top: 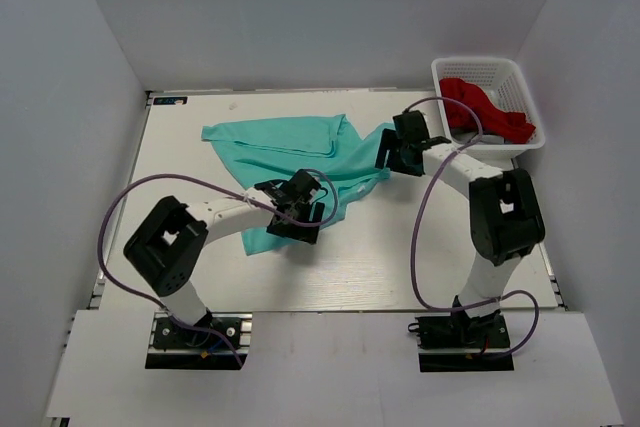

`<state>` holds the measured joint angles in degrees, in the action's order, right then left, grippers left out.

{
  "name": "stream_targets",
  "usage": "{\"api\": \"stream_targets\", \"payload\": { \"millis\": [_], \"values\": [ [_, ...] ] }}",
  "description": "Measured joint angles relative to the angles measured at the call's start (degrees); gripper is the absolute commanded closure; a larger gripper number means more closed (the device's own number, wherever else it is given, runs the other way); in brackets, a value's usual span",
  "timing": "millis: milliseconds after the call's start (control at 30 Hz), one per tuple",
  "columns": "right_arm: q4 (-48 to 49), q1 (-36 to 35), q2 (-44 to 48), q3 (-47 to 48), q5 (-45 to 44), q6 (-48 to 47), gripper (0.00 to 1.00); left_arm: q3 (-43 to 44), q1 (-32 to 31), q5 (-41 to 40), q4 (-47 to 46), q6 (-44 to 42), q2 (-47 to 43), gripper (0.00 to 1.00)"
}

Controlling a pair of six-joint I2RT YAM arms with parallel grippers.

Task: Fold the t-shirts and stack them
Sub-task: Flatten out the tshirt

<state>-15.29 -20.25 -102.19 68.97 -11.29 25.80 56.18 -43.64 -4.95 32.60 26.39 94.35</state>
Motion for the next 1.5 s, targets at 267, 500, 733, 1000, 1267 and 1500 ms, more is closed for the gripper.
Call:
{"api": "stream_targets", "payload": {
  "millis": [267,500,733,1000,1267,1500],
  "values": [
    [0.0,0.4,-8.6,4.2,4.0,-0.6,0.43,2.5,-1.7,-7.0,1.3,-0.4,4.1,0.65],
    [2.3,0.6,-9.1,2.9,7.1,-1.1,0.98,2.5,-1.7,-9.7,1.7,0.1,4.1,1.0],
    [2.6,0.6,-3.2,-0.5,8.1,-2.0,1.0,2.6,-1.7,-11.0,2.8,-0.6,-2.9,1.0],
    [0.0,0.6,19.5,1.0,6.3,-3.8,1.0,8.5,-1.7,-11.9,-6.1,-6.4,-29.4,1.0],
    [-1.5,0.6,39.4,4.8,5.6,-5.4,1.0,22.3,-1.7,-10.4,-8.1,-9.9,-35.3,1.0],
    [-6.0,0.6,48.9,15.1,5.7,-7.0,1.0,30.1,-1.6,3.4,-7.3,-12.0,-38.7,1.0]
  ]
}}
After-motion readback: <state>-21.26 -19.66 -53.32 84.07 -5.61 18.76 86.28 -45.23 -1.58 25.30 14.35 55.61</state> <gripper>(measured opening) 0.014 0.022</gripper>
